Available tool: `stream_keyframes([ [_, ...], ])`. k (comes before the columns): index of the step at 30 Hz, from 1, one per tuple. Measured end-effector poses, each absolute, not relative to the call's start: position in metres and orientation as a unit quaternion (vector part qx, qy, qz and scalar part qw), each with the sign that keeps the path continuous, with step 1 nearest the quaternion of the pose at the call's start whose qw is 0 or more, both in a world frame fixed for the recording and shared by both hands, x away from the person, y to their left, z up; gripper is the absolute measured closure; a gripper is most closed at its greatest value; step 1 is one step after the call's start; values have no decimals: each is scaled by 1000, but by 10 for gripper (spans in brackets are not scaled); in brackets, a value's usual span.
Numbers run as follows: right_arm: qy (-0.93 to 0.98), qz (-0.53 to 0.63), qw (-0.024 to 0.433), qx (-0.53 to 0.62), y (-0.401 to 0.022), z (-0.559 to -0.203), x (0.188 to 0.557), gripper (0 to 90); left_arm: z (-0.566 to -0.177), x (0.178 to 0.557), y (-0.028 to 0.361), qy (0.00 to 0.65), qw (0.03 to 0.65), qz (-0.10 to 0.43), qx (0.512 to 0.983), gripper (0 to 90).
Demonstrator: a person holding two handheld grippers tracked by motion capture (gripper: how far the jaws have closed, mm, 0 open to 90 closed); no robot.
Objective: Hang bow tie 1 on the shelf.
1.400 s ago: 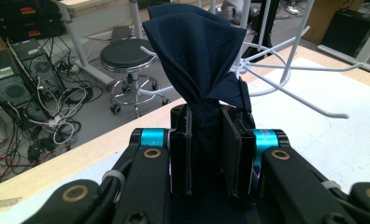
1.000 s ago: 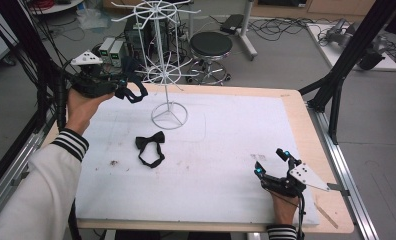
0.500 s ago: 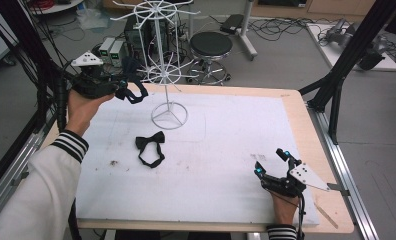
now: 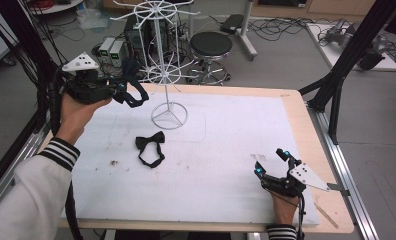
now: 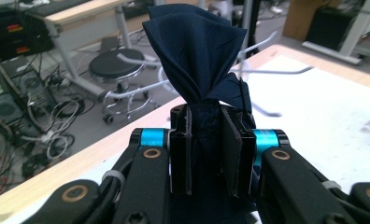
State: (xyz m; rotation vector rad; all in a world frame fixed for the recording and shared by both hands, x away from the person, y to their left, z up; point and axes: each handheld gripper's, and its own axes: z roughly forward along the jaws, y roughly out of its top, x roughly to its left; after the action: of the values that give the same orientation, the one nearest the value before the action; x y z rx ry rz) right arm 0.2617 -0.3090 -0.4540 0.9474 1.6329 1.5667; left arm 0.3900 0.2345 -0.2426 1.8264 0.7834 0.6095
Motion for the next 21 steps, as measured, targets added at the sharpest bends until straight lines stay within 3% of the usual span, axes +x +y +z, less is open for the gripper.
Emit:
stream_keyframes([
  [21,627,601,337,365,-309,-454,262,98,-235,379,210,290,521,238,766,745],
])
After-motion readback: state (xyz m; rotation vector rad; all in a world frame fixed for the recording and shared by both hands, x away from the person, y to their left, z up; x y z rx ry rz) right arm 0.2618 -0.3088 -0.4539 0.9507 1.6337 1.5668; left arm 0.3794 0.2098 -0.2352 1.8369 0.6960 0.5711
